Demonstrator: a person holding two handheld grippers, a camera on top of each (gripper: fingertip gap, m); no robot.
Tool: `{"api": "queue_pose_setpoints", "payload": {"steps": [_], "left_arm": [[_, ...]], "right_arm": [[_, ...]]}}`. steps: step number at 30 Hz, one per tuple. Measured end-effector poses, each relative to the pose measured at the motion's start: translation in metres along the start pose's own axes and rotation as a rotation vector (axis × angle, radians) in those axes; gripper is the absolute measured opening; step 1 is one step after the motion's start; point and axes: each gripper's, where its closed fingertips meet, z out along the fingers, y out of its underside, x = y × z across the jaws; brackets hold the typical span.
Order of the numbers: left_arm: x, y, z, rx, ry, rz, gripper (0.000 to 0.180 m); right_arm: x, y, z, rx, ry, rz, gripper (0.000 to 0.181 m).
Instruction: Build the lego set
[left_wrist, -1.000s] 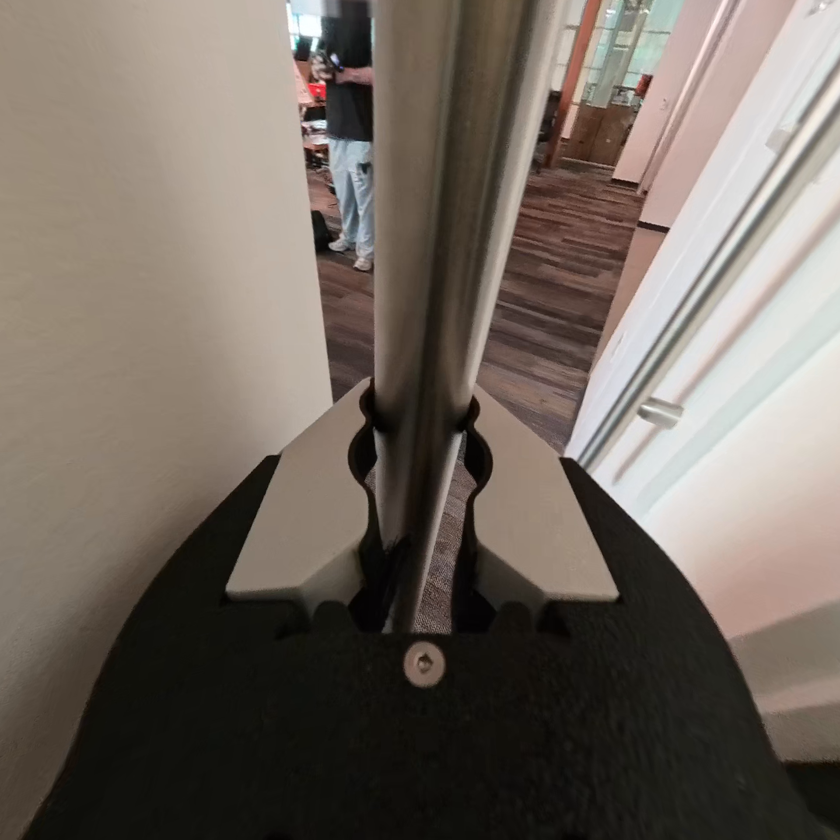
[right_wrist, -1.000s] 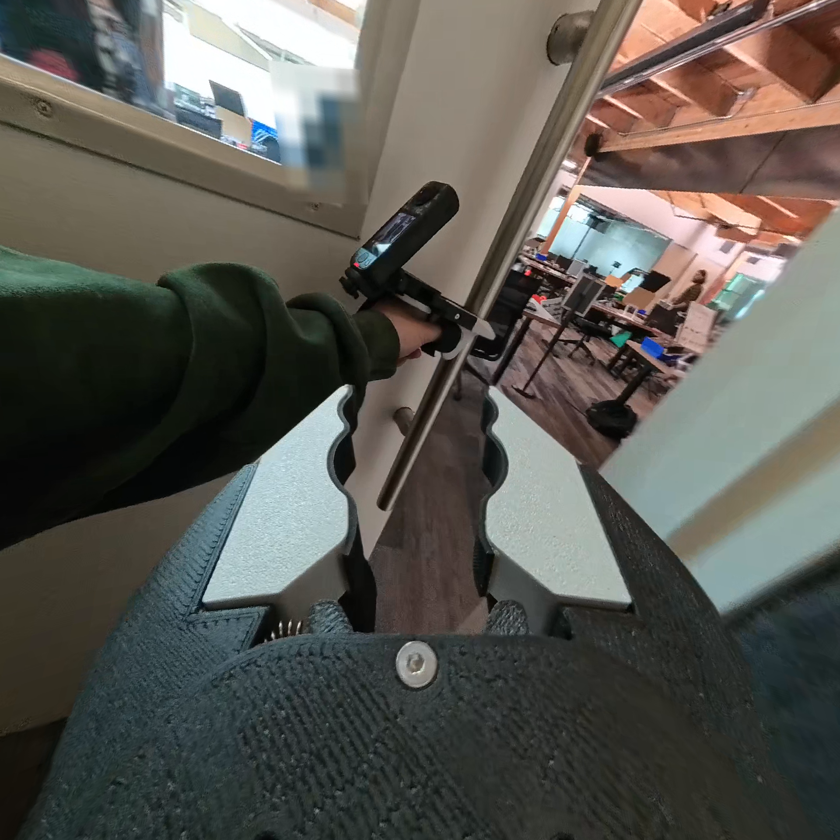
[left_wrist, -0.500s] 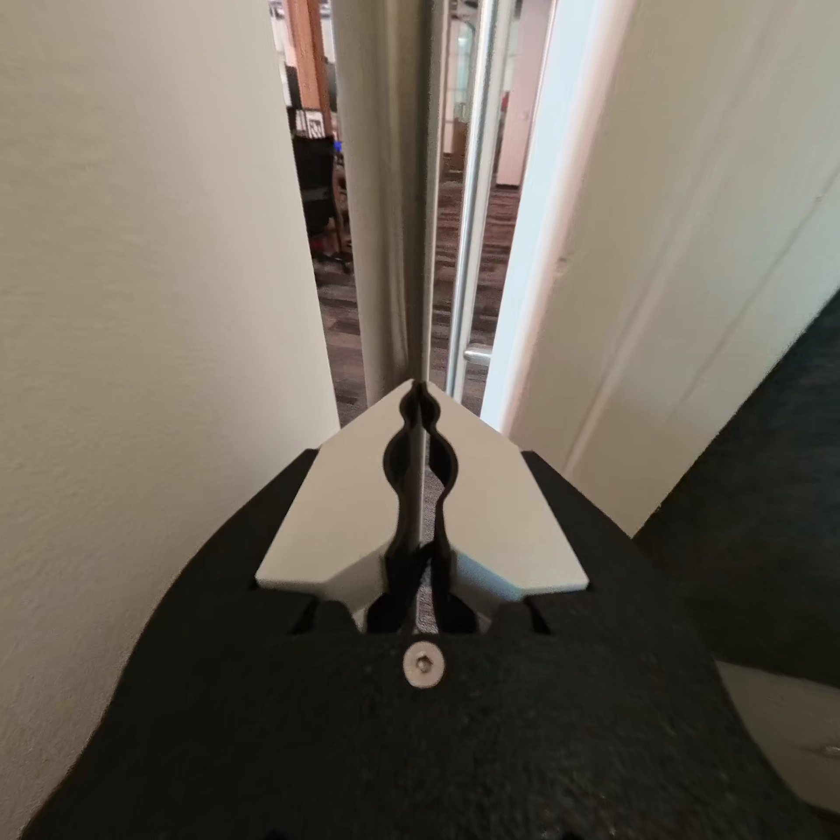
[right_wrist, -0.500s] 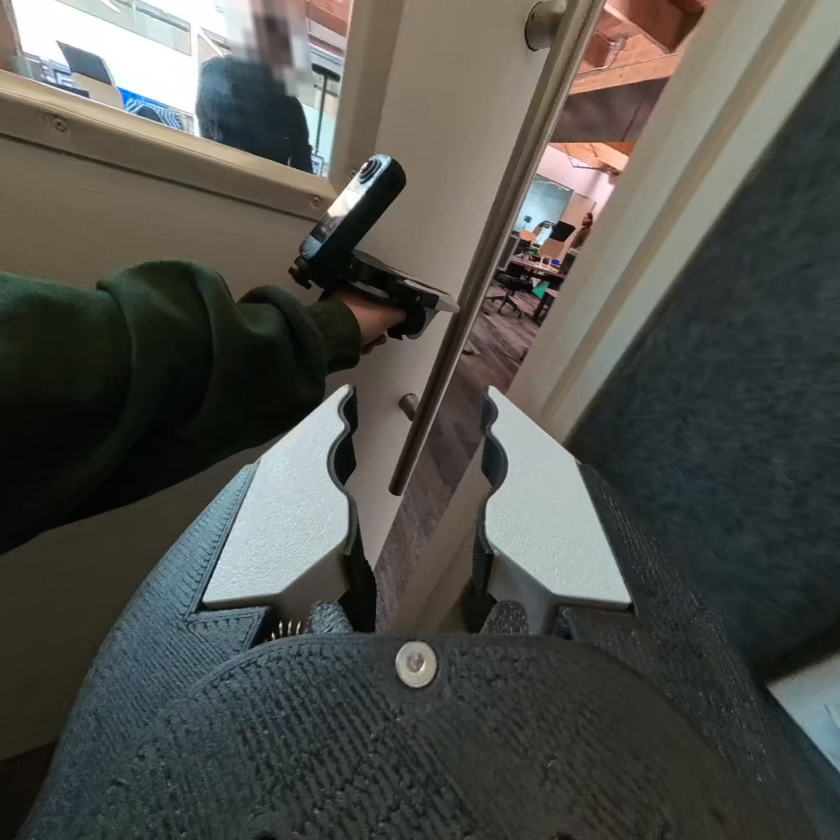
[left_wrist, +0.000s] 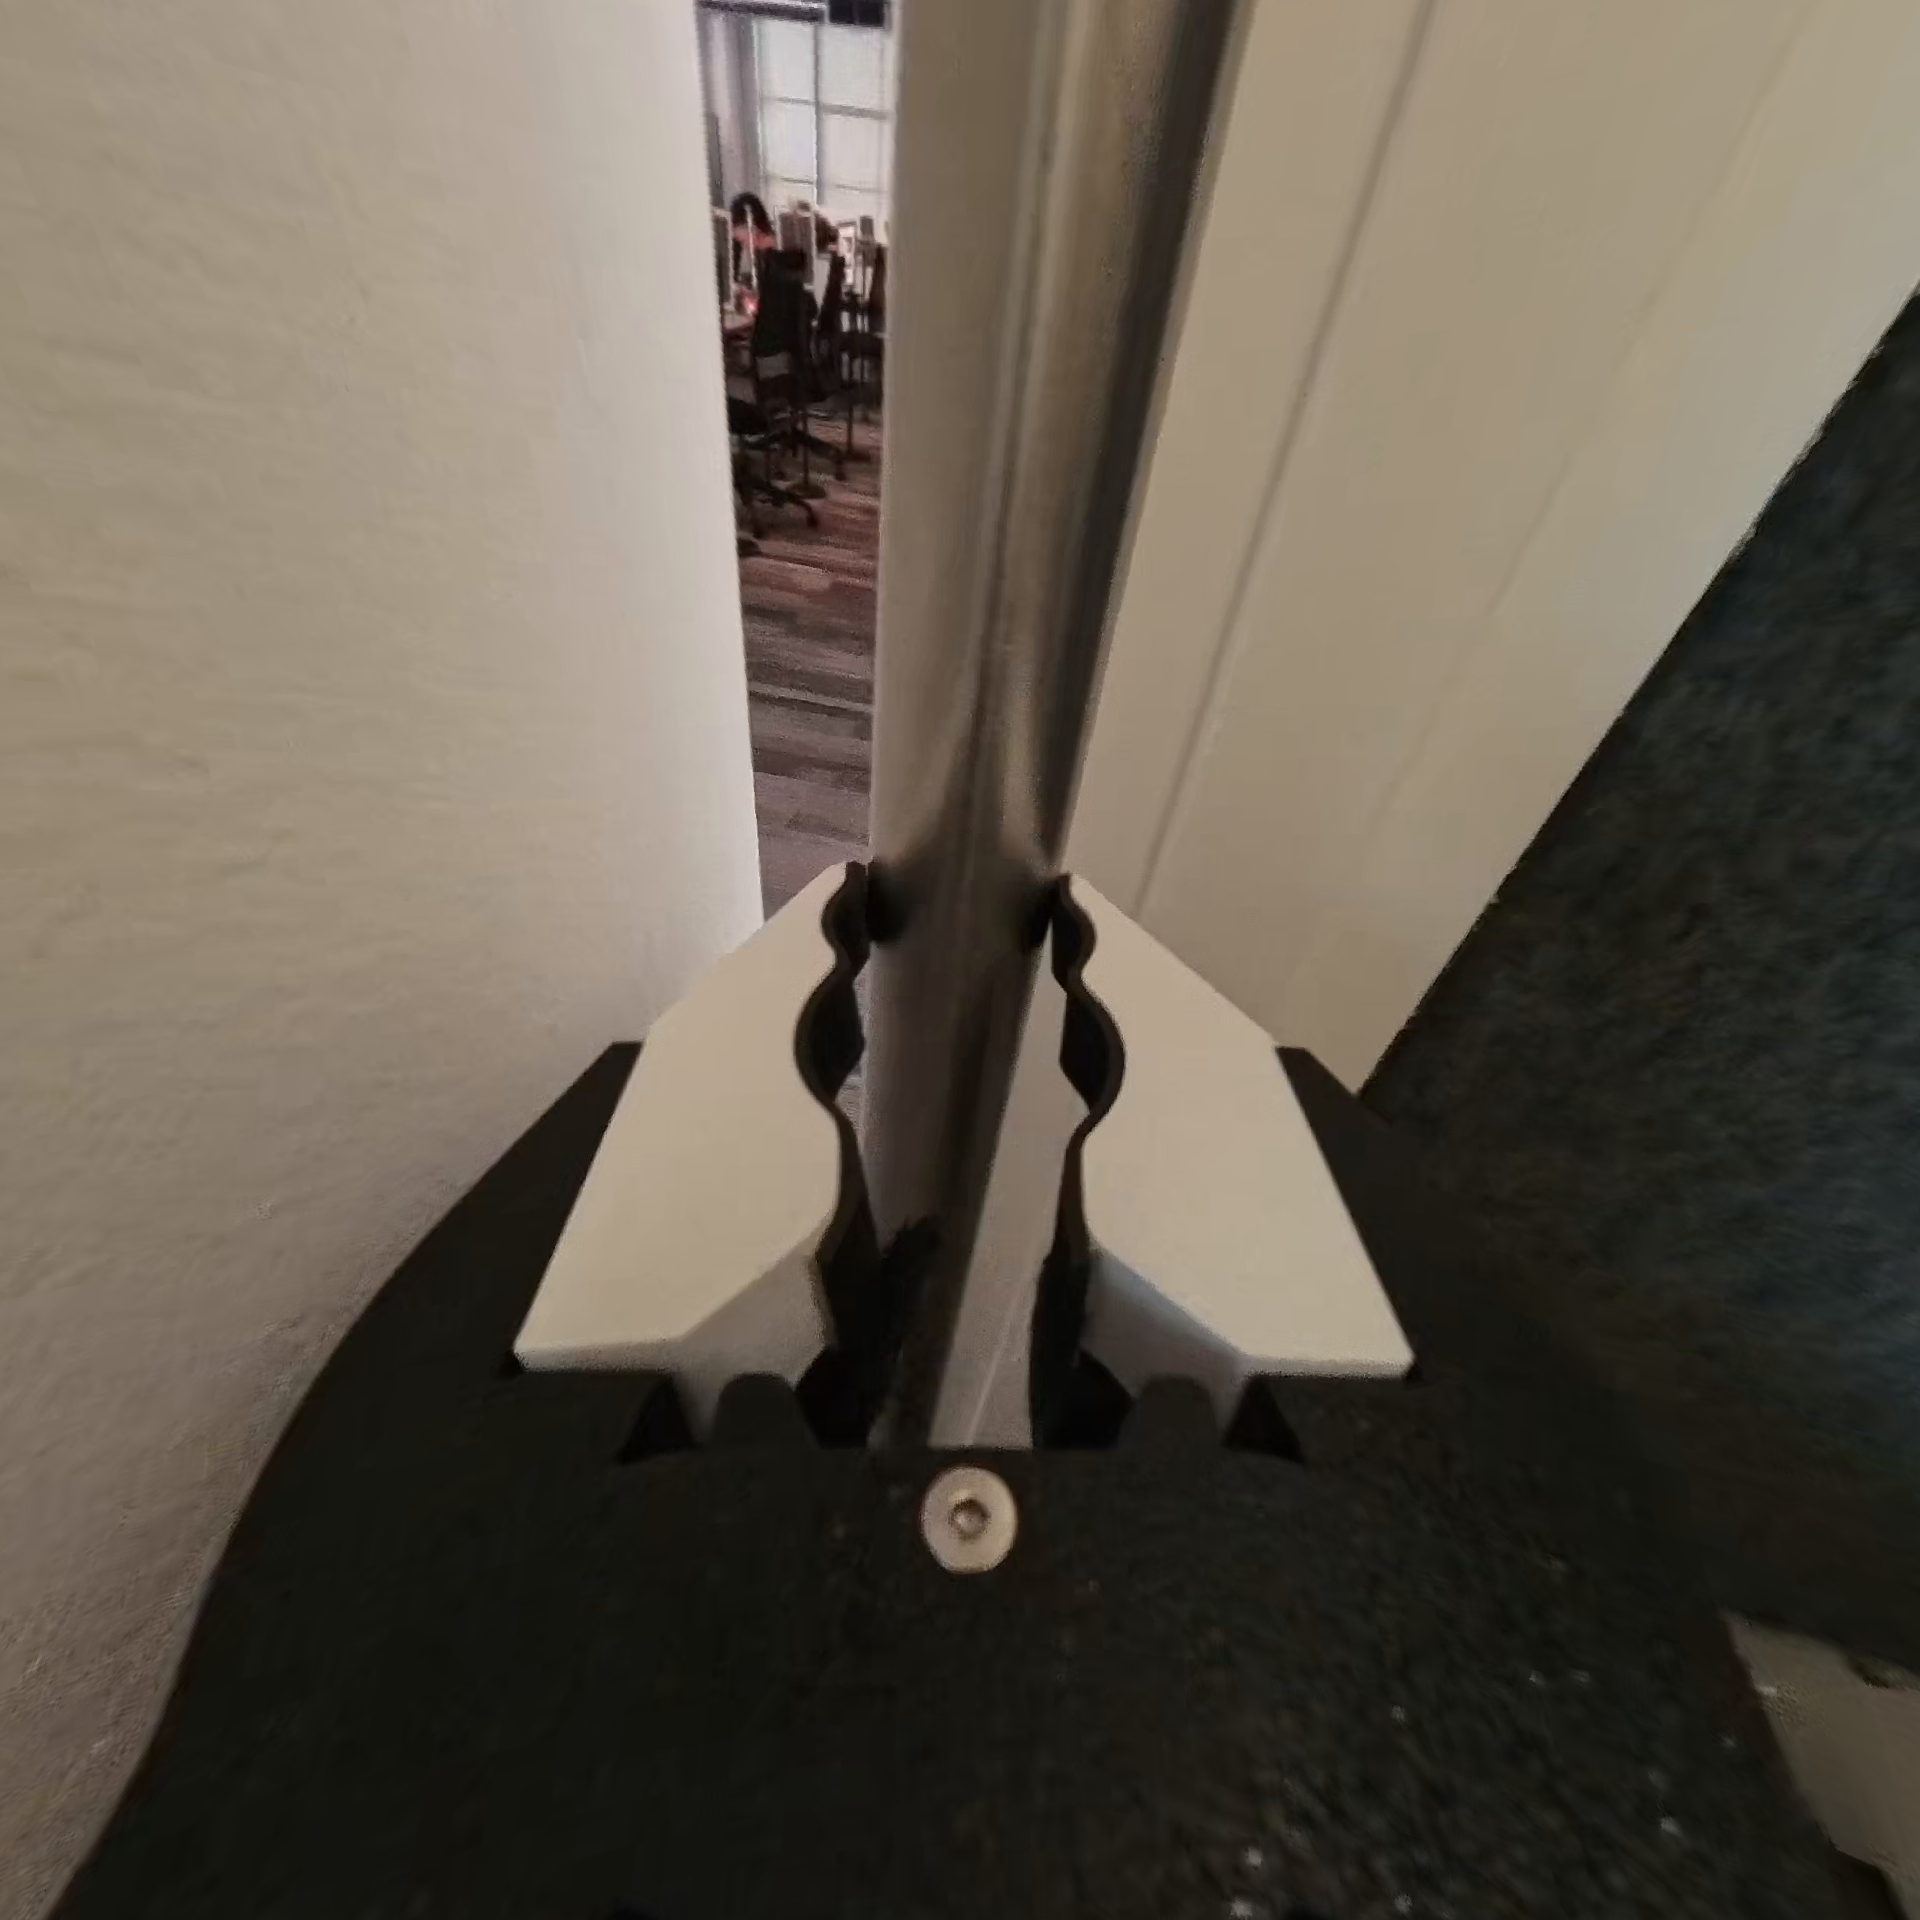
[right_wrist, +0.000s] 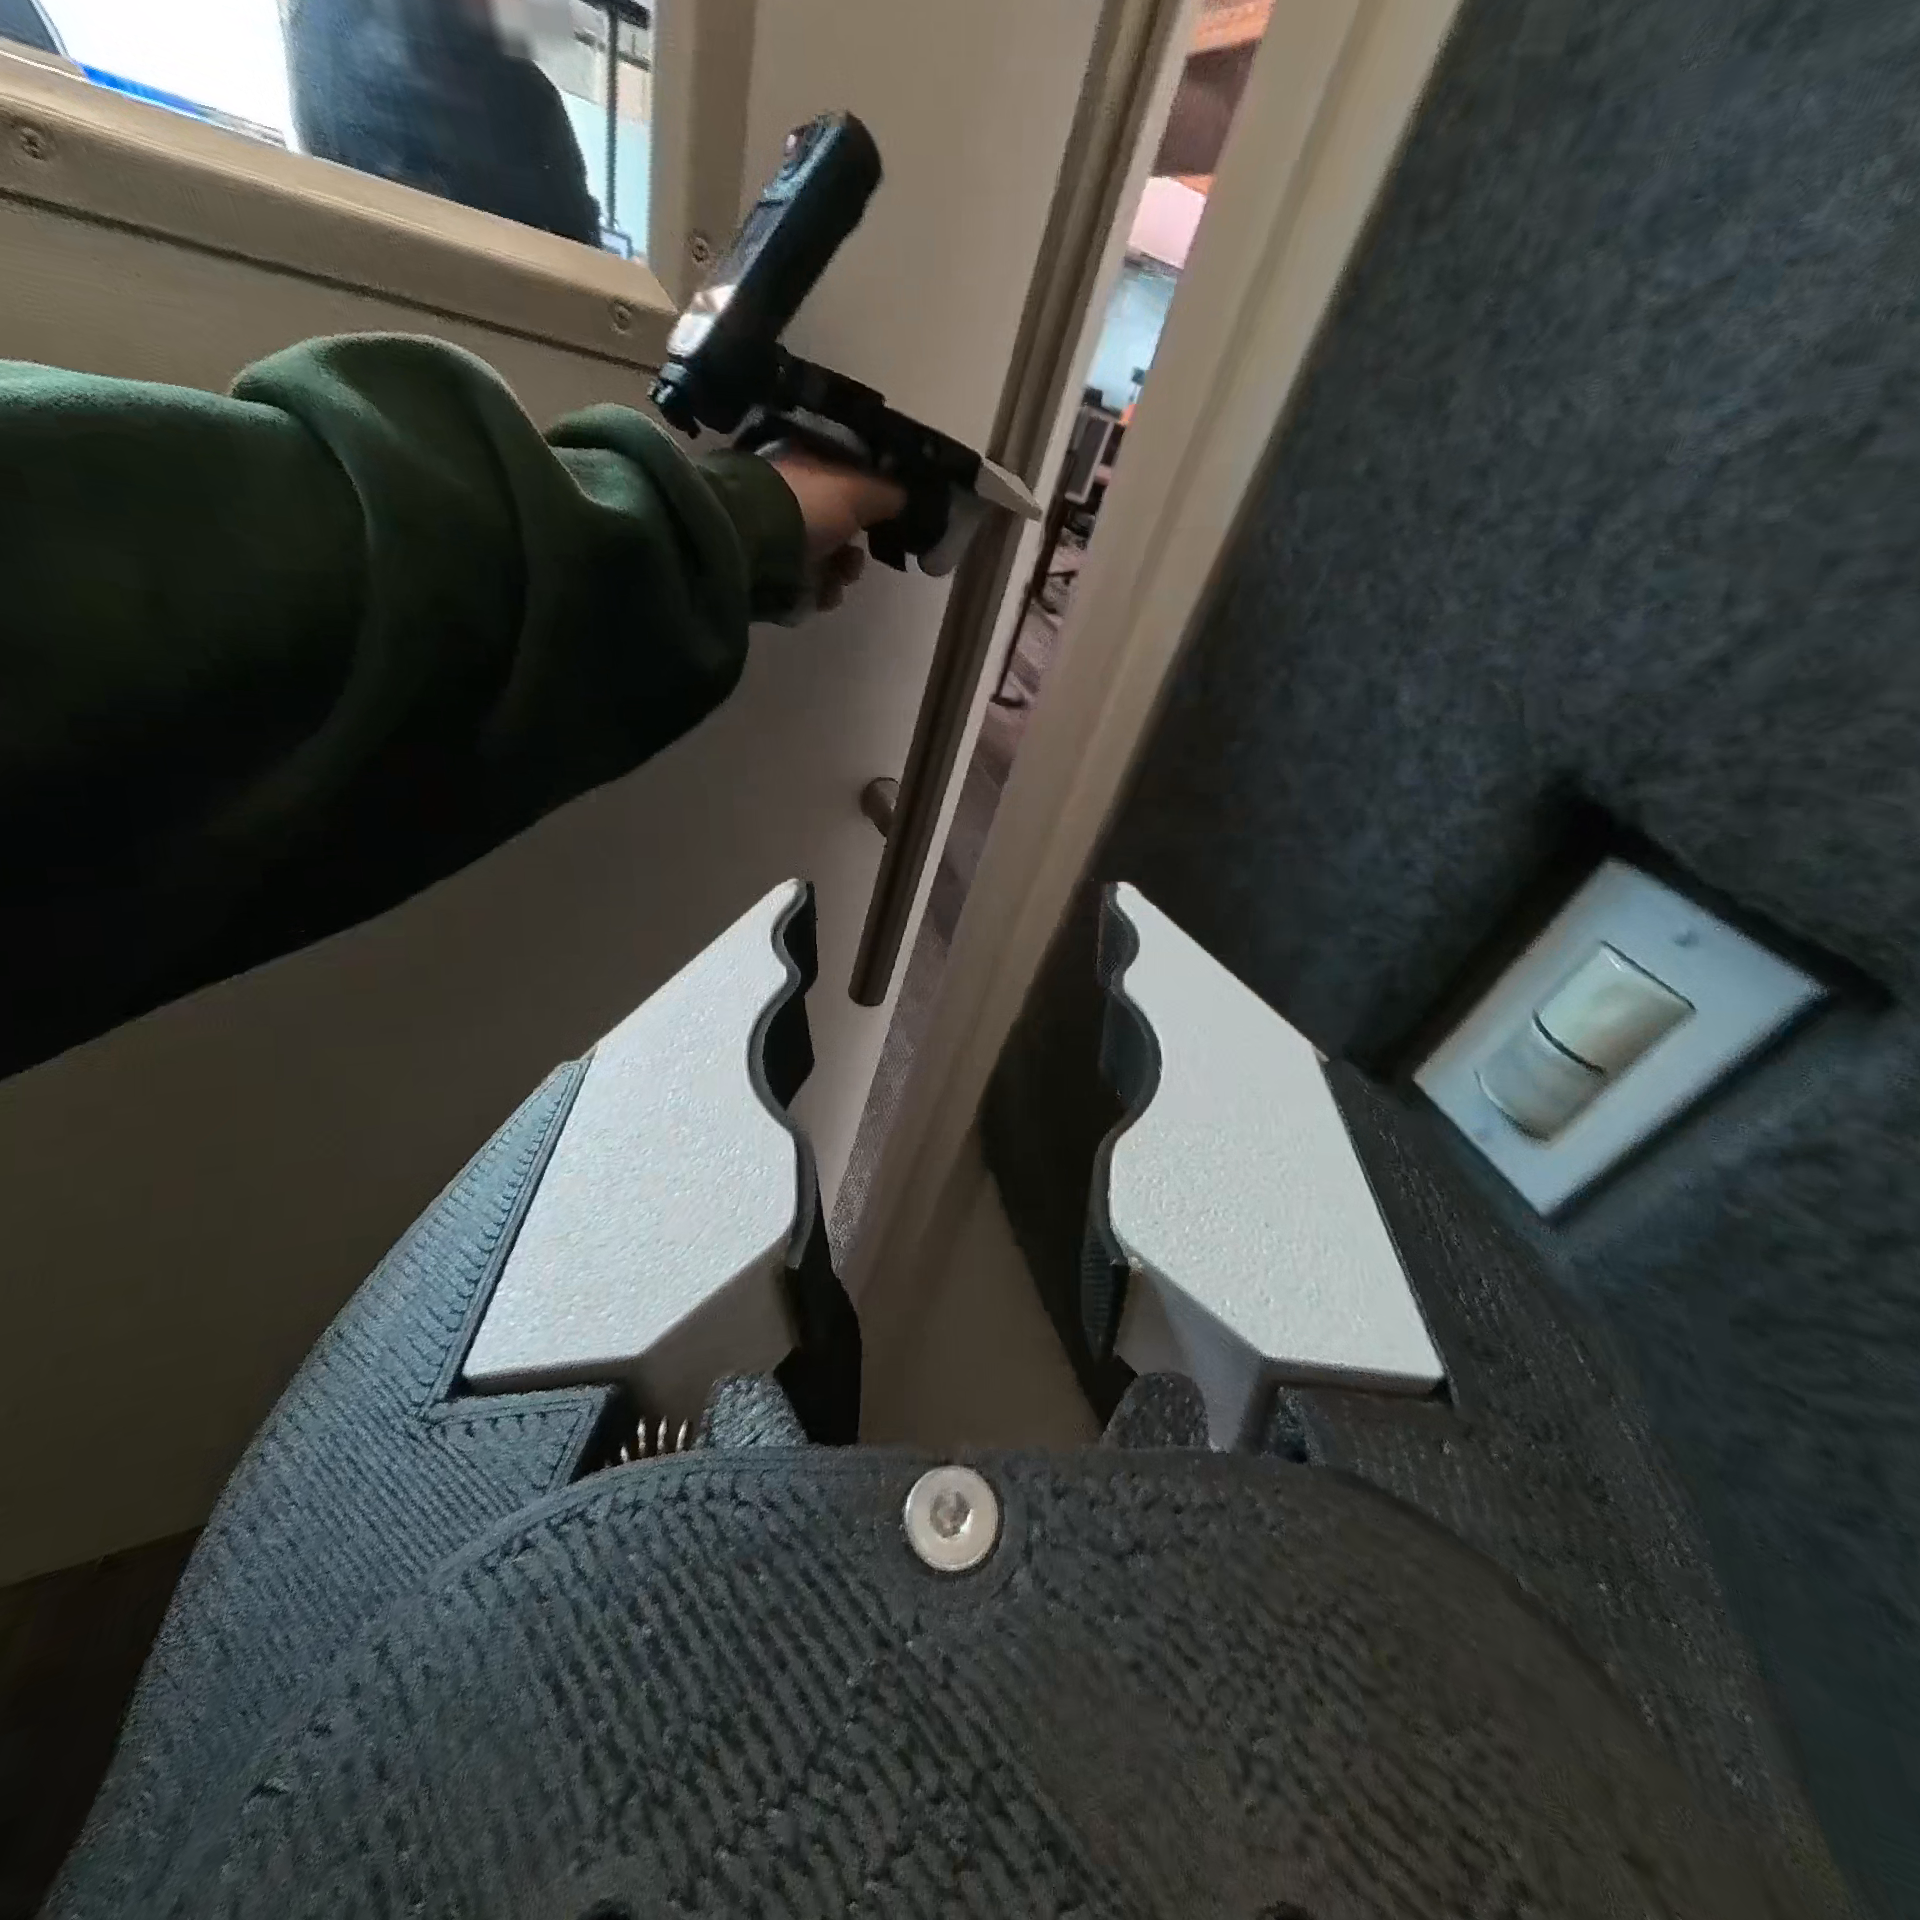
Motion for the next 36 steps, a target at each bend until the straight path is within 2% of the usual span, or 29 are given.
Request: {"api": "queue_pose_setpoints", "payload": {"steps": [1, 11, 19, 22, 25, 28, 32, 36], "left_arm": [[0.003, 0.000, 0.000, -0.002, 0.002, -0.015, 0.033], [0.046, 0.007, -0.011, -0.041, 0.117, 0.008, 0.033], [0.057, 0.008, -0.016, -0.021, 0.111, 0.019, 0.033], [0.055, 0.008, -0.015, -0.015, 0.116, 0.020, 0.033], [0.056, 0.007, -0.013, 0.012, 0.116, 0.012, 0.033], [0.056, 0.006, -0.012, 0.037, 0.120, 0.020, 0.033], [0.057, 0.004, -0.012, 0.086, 0.132, 0.029, 0.033], [0.056, 0.004, -0.013, 0.145, 0.119, 0.064, 0.032]], "right_arm": [[0.005, 0.004, -0.005, -0.003, 0.007, 0.008, 0.053], [0.005, 0.019, -0.007, -0.021, -0.063, 0.023, 0.053], [0.018, 0.015, 0.016, 0.028, -0.087, 0.036, 0.053], [0.023, -0.022, 0.065, 0.145, -0.166, -0.049, 0.055], [0.034, -0.073, 0.149, 0.207, -0.261, -0.005, 0.057], [0.048, -0.098, 0.240, 0.159, -0.273, 0.095, 0.061], [0.057, -0.106, 0.315, 0.122, -0.232, 0.068, 0.062], [0.056, -0.113, 0.336, 0.171, -0.327, 0.059, 0.049]]}}
